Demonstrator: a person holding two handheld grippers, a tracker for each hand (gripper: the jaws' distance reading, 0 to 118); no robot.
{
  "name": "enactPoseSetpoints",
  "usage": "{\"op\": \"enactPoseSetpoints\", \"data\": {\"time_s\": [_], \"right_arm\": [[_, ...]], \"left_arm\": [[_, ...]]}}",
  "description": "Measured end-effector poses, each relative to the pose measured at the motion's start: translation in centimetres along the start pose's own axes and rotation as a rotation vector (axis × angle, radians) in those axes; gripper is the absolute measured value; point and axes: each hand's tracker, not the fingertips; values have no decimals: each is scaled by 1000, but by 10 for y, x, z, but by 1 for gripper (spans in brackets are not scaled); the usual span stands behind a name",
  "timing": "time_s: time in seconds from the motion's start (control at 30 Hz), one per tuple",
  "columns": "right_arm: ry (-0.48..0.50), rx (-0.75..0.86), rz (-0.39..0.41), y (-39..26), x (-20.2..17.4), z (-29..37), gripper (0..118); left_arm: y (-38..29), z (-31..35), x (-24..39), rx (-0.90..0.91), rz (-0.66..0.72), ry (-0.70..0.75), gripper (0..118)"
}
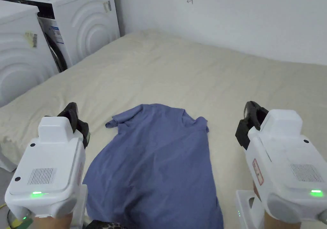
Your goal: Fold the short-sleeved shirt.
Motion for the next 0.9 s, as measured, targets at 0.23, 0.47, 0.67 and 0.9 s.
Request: {"op": "enactPoseSetpoints", "data": {"time_s": [0.23, 0.47, 0.67, 0.9], "right_arm": [[48, -3, 28, -2, -20, -5, 0], [34, -7, 30, -2, -15, -4, 0], [6, -10, 28, -1, -3, -3, 0], [-33, -19, 29, -2, 13, -5, 0]], "left_arm": [[-7, 8, -28, -16, 14, 64, 0], [-8, 4, -24, -19, 21, 54, 0], [-5, -9, -6, -25, 39, -11, 0], [-1, -40, 22, -70, 92, -153, 0]]}}
